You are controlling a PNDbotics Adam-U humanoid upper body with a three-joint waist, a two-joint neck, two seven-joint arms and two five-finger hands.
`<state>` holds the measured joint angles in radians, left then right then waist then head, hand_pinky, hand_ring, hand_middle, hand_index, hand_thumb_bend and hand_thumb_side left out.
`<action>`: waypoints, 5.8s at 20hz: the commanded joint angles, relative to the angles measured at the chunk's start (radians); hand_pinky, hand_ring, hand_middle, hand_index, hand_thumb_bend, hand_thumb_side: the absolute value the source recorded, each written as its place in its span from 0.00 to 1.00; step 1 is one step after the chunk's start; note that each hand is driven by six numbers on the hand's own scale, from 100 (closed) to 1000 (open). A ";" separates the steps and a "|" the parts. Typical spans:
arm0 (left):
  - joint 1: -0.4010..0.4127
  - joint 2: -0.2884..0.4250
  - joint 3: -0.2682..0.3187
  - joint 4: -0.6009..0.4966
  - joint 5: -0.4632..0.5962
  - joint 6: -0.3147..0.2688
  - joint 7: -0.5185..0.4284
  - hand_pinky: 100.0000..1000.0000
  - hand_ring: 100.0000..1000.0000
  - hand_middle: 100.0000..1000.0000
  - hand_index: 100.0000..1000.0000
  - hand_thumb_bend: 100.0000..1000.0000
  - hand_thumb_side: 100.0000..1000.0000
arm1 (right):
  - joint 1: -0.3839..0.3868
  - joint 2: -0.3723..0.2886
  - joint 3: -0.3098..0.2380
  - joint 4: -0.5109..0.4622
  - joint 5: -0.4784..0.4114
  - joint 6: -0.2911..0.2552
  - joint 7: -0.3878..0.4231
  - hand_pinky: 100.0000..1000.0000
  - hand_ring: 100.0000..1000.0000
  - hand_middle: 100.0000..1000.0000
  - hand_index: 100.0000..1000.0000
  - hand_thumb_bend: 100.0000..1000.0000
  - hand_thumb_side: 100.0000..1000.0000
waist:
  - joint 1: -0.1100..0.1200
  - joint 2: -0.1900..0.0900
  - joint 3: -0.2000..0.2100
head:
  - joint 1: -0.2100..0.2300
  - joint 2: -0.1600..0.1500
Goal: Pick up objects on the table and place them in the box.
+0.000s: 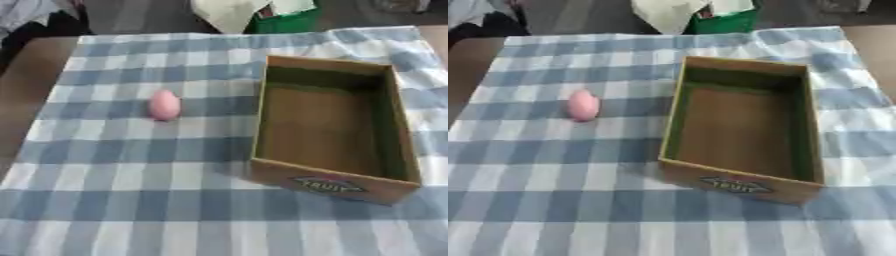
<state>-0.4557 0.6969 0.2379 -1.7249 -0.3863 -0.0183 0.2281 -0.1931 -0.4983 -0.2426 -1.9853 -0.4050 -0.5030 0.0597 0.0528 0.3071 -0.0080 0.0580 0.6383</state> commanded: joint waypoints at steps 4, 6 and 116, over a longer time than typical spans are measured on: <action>-0.096 0.082 -0.050 0.137 -0.095 -0.036 -0.121 0.43 0.61 0.68 0.86 0.56 0.96 | -0.006 -0.033 0.000 -0.015 -0.004 -0.002 0.009 0.87 0.96 0.78 1.00 0.00 1.00 | 0.000 -0.023 -0.003 | 0.001 0.006; -0.105 0.087 -0.054 0.151 -0.102 -0.046 -0.126 0.43 0.62 0.67 0.86 0.60 0.96 | -0.008 -0.035 0.002 -0.015 -0.005 -0.002 0.011 0.87 0.96 0.78 1.00 0.00 1.00 | 0.003 -0.023 -0.007 | 0.006 0.005; -0.554 -0.236 -0.304 0.791 -0.576 -0.293 -0.727 0.31 0.53 0.57 0.67 0.13 0.37 | -0.042 -0.007 0.021 -0.015 -0.015 0.045 0.055 0.89 0.98 0.76 1.00 0.00 1.00 | 0.019 0.011 -0.072 | 0.031 -0.029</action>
<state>-0.9914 0.4476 -0.0664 -0.9228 -0.9671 -0.3145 -0.5043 -0.2284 -0.4886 -0.2152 -1.9853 -0.4236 -0.4573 0.1143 0.0777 0.3362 -0.0809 0.0859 0.6140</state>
